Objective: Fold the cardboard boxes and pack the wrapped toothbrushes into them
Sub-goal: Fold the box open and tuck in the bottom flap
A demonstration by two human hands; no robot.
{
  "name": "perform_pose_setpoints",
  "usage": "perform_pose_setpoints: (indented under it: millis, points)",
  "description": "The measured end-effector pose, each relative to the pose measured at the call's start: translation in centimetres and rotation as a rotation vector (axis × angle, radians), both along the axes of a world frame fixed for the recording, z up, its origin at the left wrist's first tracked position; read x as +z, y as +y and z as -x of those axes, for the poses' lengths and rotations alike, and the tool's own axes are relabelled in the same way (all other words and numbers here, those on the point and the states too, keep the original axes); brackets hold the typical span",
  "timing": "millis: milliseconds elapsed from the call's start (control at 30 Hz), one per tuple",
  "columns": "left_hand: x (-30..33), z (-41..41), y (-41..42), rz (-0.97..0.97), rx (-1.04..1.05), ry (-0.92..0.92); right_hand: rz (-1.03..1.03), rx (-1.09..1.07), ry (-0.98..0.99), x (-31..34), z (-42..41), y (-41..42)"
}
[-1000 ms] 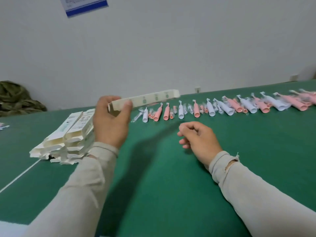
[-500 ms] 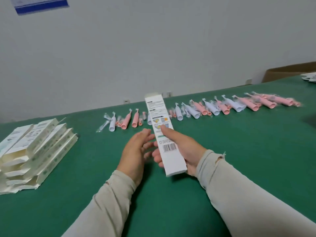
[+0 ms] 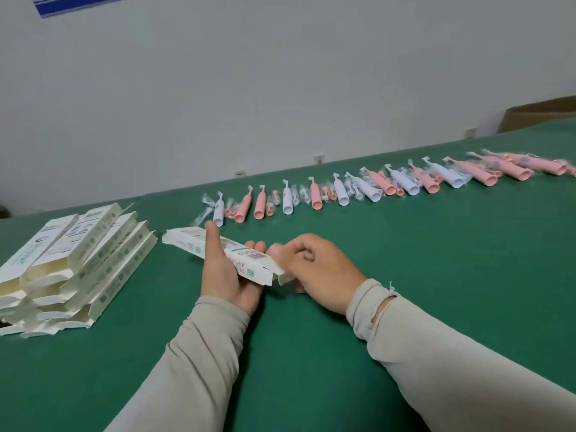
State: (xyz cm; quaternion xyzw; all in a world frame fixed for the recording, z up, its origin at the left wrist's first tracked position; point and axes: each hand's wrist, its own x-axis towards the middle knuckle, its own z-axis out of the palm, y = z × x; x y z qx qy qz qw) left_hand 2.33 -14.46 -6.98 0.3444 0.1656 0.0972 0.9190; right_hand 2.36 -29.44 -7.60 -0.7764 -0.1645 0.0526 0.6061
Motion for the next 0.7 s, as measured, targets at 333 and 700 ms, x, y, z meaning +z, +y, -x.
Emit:
perform_pose_setpoints:
  millis: [333, 700]
  points:
    - [0.2, 0.5, -0.9, -0.003, -0.101, -0.179, -0.237, 0.105, 0.197, 0.5, 0.6, 0.4]
    - [-0.3, 0.6, -1.1, -0.003, -0.136, -0.204, -0.023, -0.015, 0.042, -0.4, 0.7, 0.8]
